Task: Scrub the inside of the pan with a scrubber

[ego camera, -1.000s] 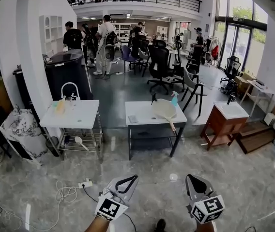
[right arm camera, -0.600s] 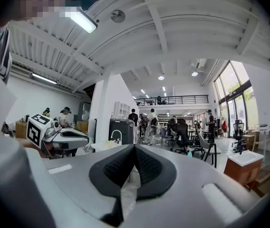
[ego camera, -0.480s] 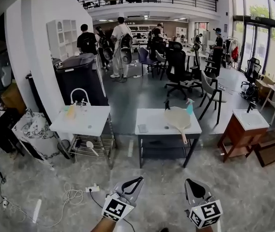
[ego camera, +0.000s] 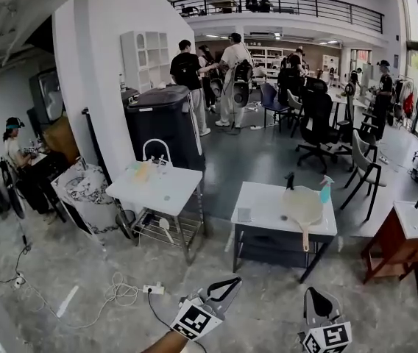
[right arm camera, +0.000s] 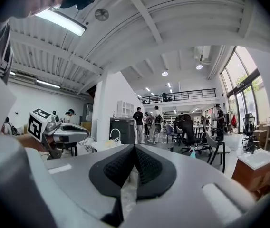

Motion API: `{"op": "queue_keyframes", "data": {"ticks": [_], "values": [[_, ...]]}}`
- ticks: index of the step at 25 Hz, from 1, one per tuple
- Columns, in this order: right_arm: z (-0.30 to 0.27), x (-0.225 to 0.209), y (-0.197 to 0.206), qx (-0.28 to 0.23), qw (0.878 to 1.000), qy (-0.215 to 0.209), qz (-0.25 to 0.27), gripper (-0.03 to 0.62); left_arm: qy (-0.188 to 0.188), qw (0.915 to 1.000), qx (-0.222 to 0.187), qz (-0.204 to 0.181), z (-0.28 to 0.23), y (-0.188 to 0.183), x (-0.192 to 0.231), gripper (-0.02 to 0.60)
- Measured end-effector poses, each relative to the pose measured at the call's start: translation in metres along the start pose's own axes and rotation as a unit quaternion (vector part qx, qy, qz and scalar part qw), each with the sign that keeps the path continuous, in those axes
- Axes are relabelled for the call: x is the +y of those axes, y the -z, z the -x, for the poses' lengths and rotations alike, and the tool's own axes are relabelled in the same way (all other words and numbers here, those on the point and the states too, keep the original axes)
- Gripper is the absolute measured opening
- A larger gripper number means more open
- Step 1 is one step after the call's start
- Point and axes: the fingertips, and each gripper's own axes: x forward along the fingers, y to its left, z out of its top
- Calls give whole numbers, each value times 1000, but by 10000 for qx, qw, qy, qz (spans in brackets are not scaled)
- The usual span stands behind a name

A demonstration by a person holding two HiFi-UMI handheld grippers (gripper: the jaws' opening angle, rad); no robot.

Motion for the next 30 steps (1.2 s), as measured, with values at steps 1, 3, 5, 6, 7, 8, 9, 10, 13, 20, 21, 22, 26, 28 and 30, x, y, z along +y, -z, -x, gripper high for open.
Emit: {"op": "queue_keyframes", "data": {"ticks": [1,3,5,6,7,8,9,10,13,20,21,22,26,28,30], "values": [[-4,-6,1,8,10000,-21,-12,2,-14,10000,30,-16,-5,0,1,2],[-10,-17,4,22,10000,-37,-70,2,-26,9999,90,-64,-15,2,3,2],[-19,-29,9,26,9999,-26,-147,2,-30,9999,127,-112,-24,4,5,2],[-24,-35,12,38,9998,-17,-182,2,-28,9998,140,-135,-30,5,6,2],[-30,-41,16,60,9998,-14,-208,2,-24,9998,151,-151,-35,6,9,2],[-37,-45,18,88,9997,-25,-220,1,-18,9997,163,-155,-41,8,13,2],[-45,-48,19,118,9997,-45,-216,2,-13,9997,175,-149,-48,10,19,2],[-54,-51,19,146,9997,-63,-199,2,-11,9997,181,-138,-54,12,26,2],[-78,-65,16,211,9997,38,-138,2,13,9999,103,-86,-79,21,51,2],[-163,-107,14,343,9980,520,-61,2,376,9992,-161,5,-164,48,120,2],[-178,-110,11,344,9978,559,-40,2,420,9990,-176,14,-175,52,134,0],[-192,-114,7,354,9976,598,-27,2,462,9988,-182,47,-186,56,147,2],[-248,-125,-1,442,9960,775,-45,2,672,9974,-210,157,-229,74,195,2],[-274,-130,1,513,9949,866,-84,2,782,9966,-221,129,-248,82,217,2],[-296,-135,2,599,9937,940,-123,2,862,9959,-240,155,-264,88,235,2]]}}
